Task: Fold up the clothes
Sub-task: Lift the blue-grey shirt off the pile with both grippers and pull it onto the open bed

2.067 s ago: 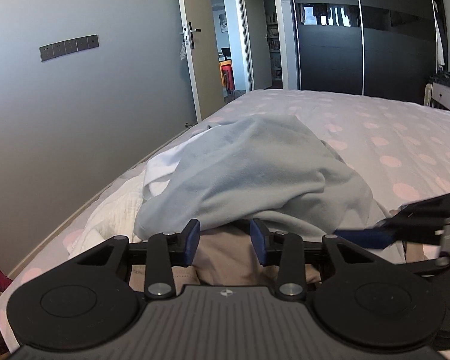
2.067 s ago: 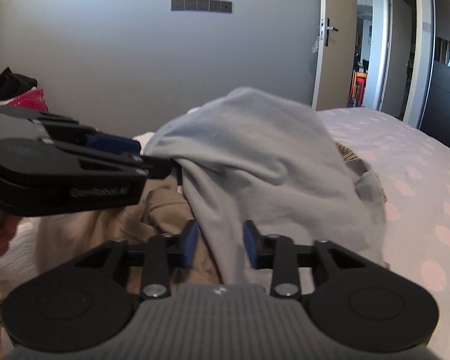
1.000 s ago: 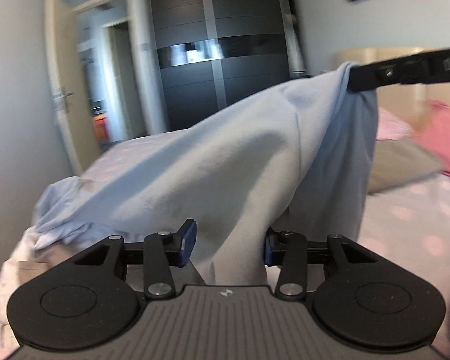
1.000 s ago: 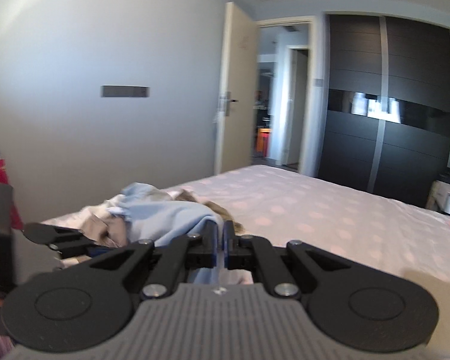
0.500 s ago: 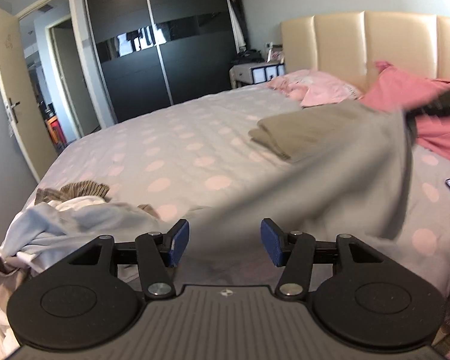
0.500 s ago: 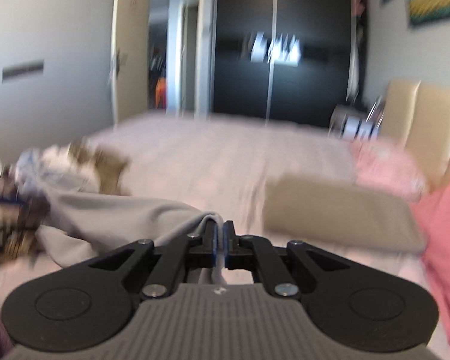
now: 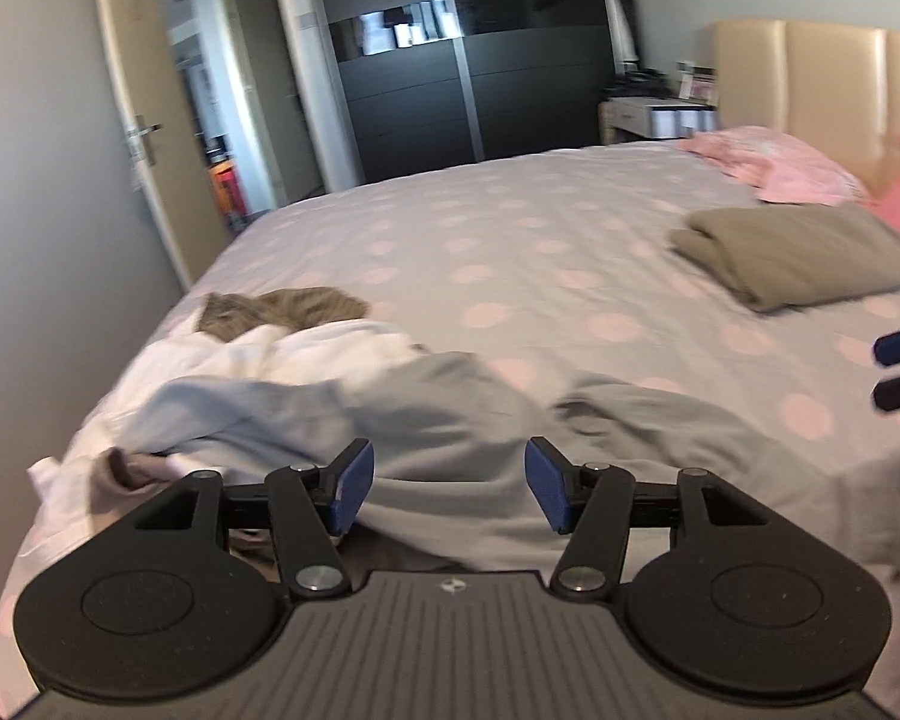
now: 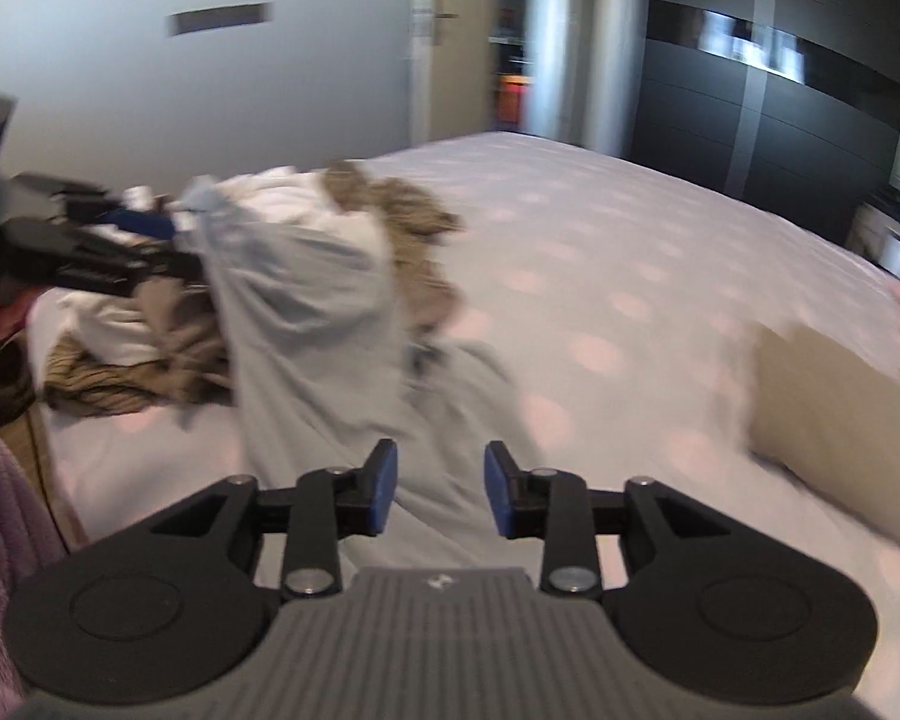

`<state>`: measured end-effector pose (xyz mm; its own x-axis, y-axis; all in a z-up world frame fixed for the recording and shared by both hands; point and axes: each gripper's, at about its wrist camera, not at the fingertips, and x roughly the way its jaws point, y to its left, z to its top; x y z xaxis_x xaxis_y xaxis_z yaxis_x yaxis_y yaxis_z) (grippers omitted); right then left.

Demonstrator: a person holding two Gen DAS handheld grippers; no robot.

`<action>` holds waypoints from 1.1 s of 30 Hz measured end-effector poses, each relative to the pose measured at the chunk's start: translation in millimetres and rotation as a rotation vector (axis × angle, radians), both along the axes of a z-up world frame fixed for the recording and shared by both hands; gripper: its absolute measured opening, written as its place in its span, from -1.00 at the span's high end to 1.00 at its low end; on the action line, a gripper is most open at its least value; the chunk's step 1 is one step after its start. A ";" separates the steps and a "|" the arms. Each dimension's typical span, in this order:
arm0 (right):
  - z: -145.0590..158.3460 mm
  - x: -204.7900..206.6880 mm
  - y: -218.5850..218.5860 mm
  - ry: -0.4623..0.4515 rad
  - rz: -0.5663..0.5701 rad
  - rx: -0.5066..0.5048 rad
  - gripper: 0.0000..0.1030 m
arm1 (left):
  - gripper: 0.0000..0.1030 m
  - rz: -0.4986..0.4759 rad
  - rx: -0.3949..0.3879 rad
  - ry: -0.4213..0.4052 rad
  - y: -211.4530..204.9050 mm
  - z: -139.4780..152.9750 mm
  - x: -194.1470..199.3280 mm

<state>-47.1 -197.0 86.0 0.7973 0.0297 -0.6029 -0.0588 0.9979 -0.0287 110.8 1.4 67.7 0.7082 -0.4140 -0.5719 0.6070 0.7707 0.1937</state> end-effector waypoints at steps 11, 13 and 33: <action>-8.7 155.0 88.5 -0.033 0.293 -0.013 0.29 | -0.05 0.131 -0.034 0.026 32.2 -11.3 63.6; -15.5 180.1 101.1 -0.033 0.313 -0.037 0.22 | -0.05 0.148 -0.040 0.062 36.6 -14.0 73.0; 19.2 96.3 -0.8 -0.129 -0.013 -0.119 0.96 | -0.07 0.157 -0.017 -0.012 30.3 3.5 36.1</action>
